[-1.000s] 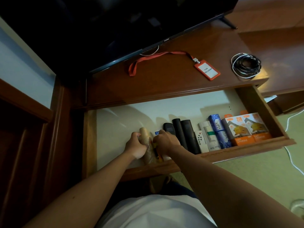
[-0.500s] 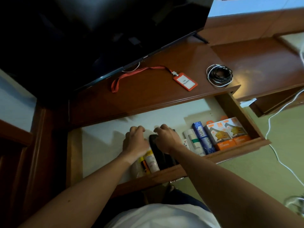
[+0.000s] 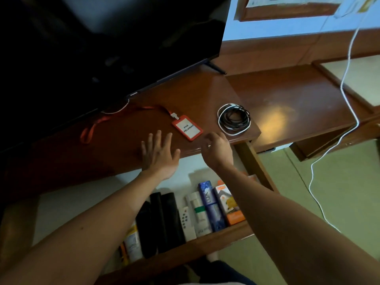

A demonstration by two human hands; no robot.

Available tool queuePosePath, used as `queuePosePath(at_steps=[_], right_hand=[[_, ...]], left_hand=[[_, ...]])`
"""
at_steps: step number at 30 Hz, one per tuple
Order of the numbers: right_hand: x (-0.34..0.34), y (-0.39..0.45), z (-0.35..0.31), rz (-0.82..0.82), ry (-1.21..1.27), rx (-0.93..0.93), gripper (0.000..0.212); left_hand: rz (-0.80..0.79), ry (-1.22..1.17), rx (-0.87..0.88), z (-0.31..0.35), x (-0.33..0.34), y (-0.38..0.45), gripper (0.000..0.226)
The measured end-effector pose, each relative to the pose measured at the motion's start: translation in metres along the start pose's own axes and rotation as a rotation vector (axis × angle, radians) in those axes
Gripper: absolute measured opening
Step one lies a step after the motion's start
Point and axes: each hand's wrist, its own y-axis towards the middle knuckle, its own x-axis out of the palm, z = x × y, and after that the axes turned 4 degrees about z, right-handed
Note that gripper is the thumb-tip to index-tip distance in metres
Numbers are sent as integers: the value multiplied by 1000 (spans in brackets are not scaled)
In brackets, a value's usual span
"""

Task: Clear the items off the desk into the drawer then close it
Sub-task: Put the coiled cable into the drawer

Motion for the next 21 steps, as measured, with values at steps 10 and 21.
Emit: queuePosePath(at_steps=[10, 21], right_hand=[[-20, 125, 49, 30, -237, 198, 53], [-19, 167, 55, -84, -404, 156, 42]], left_hand=[[25, 159, -137, 11, 41, 40, 80], [105, 180, -132, 9, 49, 40, 80]])
